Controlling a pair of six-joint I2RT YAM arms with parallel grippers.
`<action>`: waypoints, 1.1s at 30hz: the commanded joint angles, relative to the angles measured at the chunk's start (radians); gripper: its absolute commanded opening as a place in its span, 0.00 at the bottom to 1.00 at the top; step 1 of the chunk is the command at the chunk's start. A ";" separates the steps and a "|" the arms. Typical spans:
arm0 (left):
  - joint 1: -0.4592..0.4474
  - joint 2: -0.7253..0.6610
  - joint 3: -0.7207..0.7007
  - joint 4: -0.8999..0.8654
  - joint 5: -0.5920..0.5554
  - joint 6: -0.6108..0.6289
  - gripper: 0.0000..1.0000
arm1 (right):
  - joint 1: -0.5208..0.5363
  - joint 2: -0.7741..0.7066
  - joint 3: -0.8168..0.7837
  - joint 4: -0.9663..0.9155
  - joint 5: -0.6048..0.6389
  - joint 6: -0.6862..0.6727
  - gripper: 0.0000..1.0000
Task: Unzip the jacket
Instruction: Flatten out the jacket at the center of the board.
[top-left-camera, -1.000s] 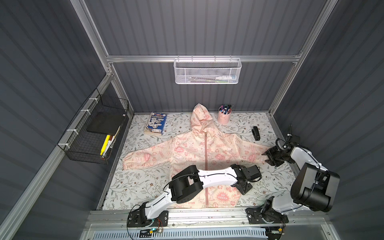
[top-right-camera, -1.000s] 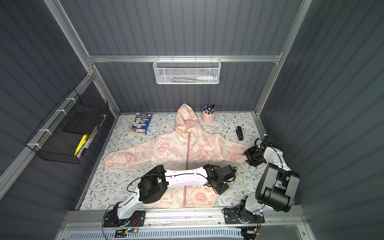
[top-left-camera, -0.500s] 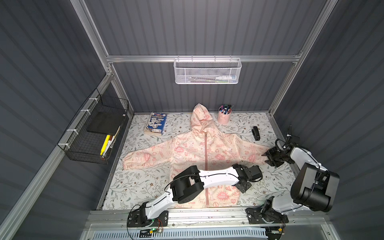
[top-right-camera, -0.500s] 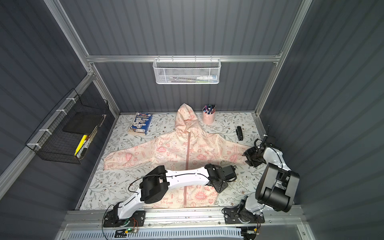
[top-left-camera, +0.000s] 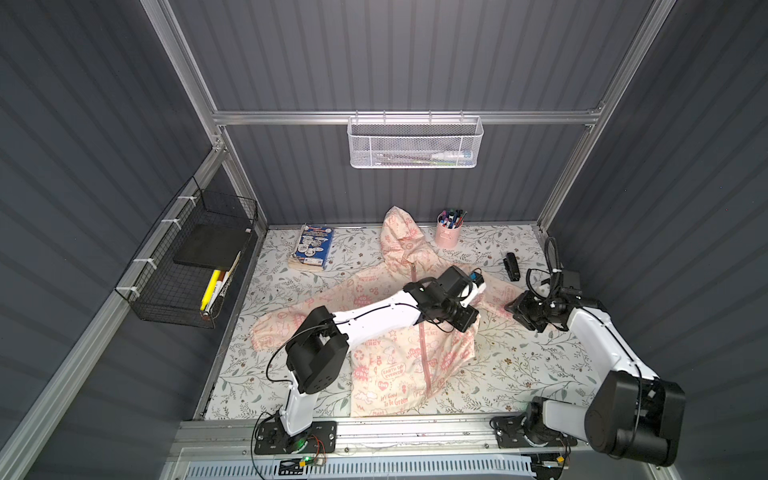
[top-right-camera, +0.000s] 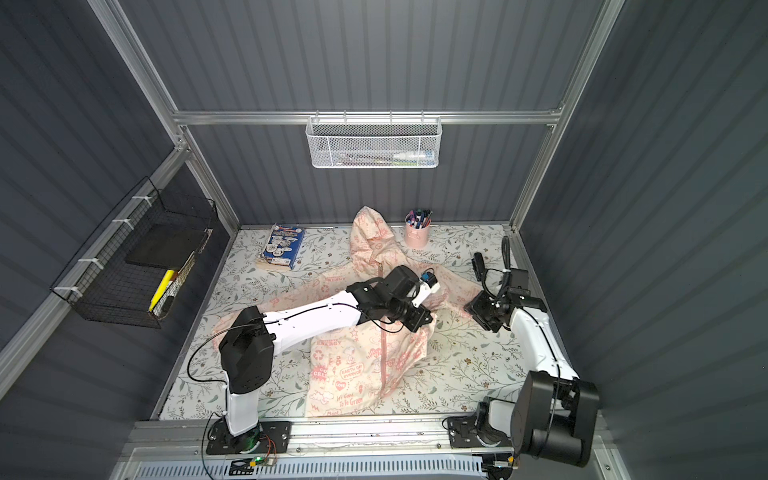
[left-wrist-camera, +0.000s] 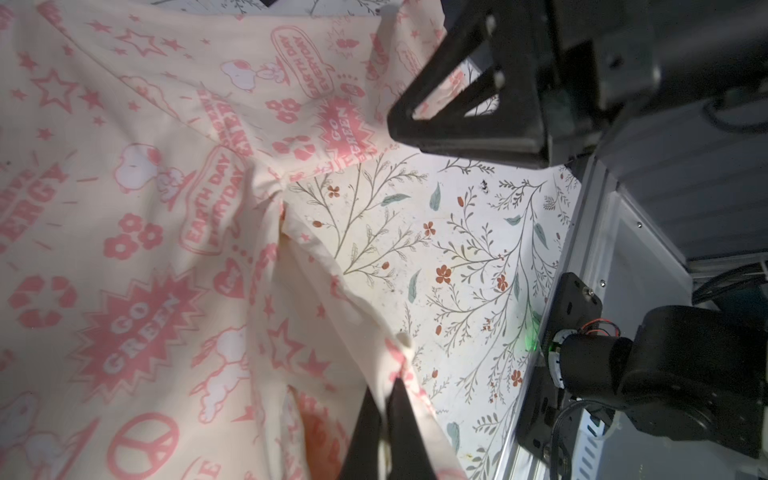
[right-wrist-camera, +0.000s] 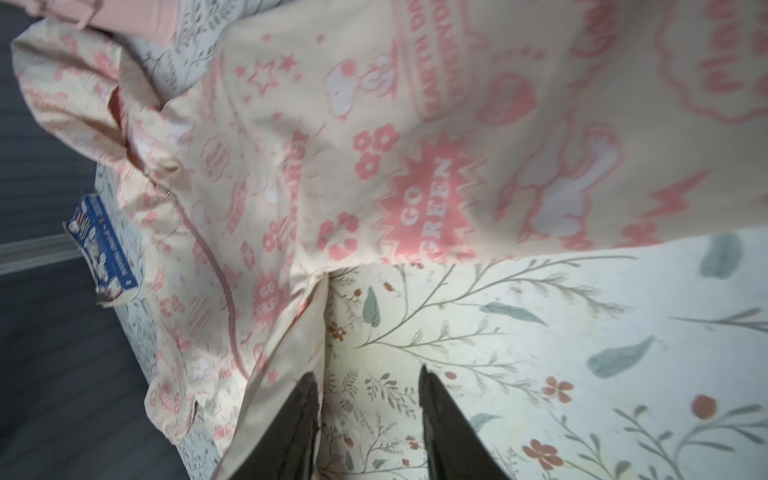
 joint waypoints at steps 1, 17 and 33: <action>0.053 -0.038 -0.100 0.123 0.204 0.029 0.00 | 0.066 -0.069 -0.022 0.043 -0.089 -0.046 0.43; 0.263 -0.097 -0.367 0.342 0.425 -0.003 0.07 | 0.371 -0.213 -0.205 0.232 -0.236 0.069 0.54; 0.266 -0.079 -0.384 0.360 0.447 0.000 0.07 | 0.560 -0.084 -0.275 0.502 -0.208 0.206 0.53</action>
